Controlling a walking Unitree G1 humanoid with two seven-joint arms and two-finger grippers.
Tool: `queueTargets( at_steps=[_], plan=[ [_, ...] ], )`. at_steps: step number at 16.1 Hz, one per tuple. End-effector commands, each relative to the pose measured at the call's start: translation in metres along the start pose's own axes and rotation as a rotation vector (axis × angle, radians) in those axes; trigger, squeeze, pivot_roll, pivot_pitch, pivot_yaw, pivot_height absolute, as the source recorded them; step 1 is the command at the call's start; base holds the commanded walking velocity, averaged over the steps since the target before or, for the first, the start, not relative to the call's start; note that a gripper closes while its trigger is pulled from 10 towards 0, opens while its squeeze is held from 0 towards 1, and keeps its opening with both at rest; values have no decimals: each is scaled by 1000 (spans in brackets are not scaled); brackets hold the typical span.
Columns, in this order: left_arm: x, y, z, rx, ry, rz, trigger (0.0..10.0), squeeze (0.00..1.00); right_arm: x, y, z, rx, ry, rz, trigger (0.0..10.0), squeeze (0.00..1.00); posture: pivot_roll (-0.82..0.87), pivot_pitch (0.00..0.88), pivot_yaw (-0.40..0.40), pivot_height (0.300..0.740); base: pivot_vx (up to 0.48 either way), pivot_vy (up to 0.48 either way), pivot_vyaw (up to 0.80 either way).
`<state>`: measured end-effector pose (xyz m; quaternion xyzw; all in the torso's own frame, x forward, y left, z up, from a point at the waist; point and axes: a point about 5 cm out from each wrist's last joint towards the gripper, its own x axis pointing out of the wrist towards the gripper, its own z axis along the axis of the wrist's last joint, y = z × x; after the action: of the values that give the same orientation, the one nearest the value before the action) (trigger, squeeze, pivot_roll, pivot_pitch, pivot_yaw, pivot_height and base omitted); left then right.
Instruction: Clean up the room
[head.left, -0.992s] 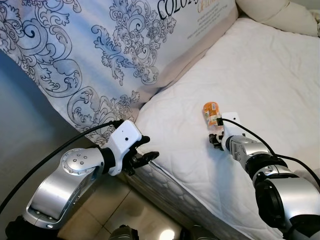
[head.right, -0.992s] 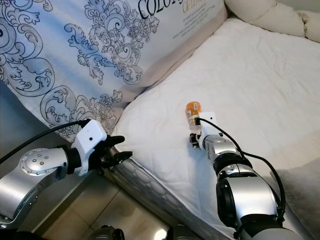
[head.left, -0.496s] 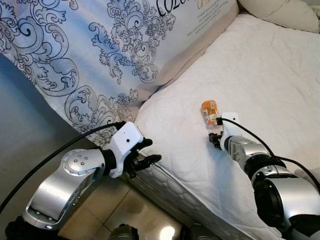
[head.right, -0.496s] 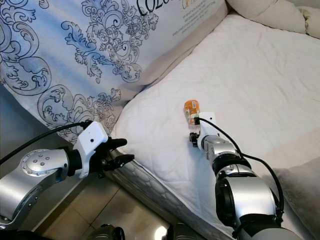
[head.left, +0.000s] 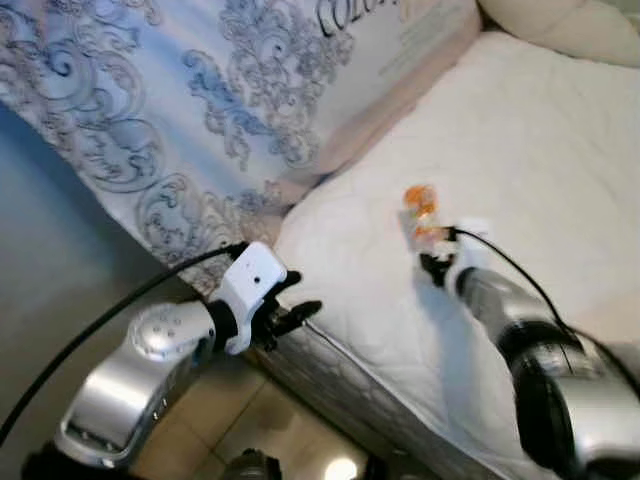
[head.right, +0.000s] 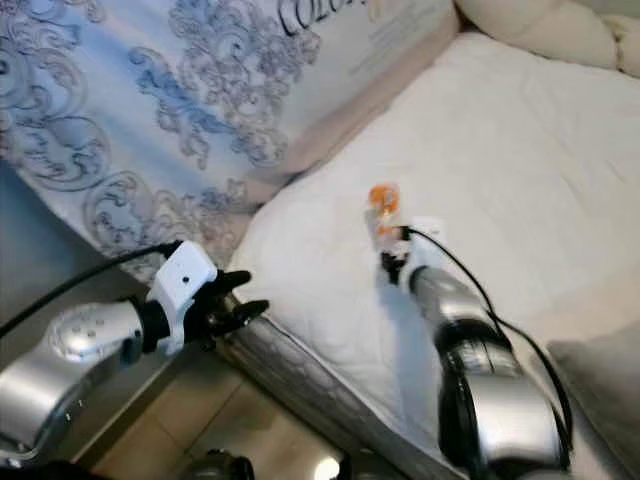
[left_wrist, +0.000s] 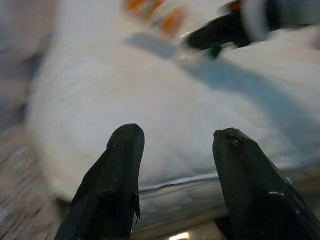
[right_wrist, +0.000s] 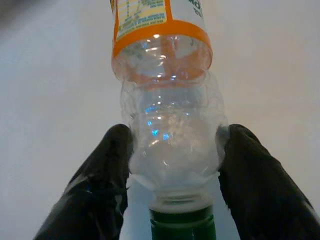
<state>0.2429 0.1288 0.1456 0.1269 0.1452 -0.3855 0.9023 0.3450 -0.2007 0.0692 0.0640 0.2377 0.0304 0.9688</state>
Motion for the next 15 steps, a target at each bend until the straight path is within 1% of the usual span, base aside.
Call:
queueTargets(
  at_steps=[1, 2, 3, 4, 5, 6, 7, 8, 9, 10, 12, 13, 14, 15],
  plan=[
    [-3, 6, -2, -5, 8, 75, 10000, 0, -7, 2, 9, 30, -51, 29, 9059, 0, -41, 0, 45, 740, 0, 0, 0],
    [-4, 7, -4, -22, 0, 125, 10000, 0, -20, 7, 5, 62, -87, 49, 10000, 0, -59, 0, 51, 740, 0, 0, 0],
    [-5, 7, -6, -43, -10, 172, 10000, 0, -35, 10, 1, 79, -123, 49, 10000, 0, -76, 0, 56, 740, 0, 0, 0],
    [-8, 7, -8, -81, -22, 234, 10000, 0, -51, 15, -1, 94, -168, 78, 10000, 0, -90, 0, 55, 740, 0, 0, 0],
    [-9, 6, -10, -103, -22, 273, 10000, 0, -58, 18, -1, 102, -204, 102, 10000, 0, -99, 0, 58, 740, 0, 0, 0],
    [-14, 6, -19, -109, 10, 382, 10000, 0, -79, 30, -2, 160, -307, 244, 10000, 0, -105, 0, 63, 740, 0, 0, 800],
    [-16, 5, -22, -106, 20, 428, 10000, 0, -91, 36, -3, 147, -324, 309, 10000, 0, -105, 0, 64, 740, 0, 0, 800],
    [-21, 0, -28, -141, 26, 500, 10000, 0, -110, 40, -15, 112, -295, 369, 10000, 0, -123, 0, 68, 740, 0, 0, 800],
    [-25, -4, -32, -179, 26, 527, 10000, 0, -121, 38, -23, 98, -261, 371, 10000, 0, -131, 0, 66, 740, 0, 0, 800],
    [-25, -9, -31, -190, 11, 496, 10000, 0, -129, 34, -26, 76, -239, 362, 10000, 0, -149, 0, 68, 740, 0, 0, 800],
    [-23, -10, -31, -200, 1, 474, 10000, 0, -133, 33, -28, 54, -219, 356, 10000, 0, -169, 0, 71, 740, 0, 0, 800],
    [-24, -8, -34, -211, 15, 483, 10000, 0, -138, 36, -33, 34, -194, 369, 10000, 0, -173, 0, 68, 740, 0, 0, 800],
    [-29, -1, -34, -217, 9, 525, 10000, 0, -139, 44, -36, -9, -175, 406, 10000, 0, -138, 0, 40, 740, 0, 0, 800],
    [-36, 5, -37, -210, 7, 576, 10000, 0, -136, 51, -40, 0, -166, 435, 10000, 0, -112, 0, 31, 740, 0, 0, 800]
  ],
)
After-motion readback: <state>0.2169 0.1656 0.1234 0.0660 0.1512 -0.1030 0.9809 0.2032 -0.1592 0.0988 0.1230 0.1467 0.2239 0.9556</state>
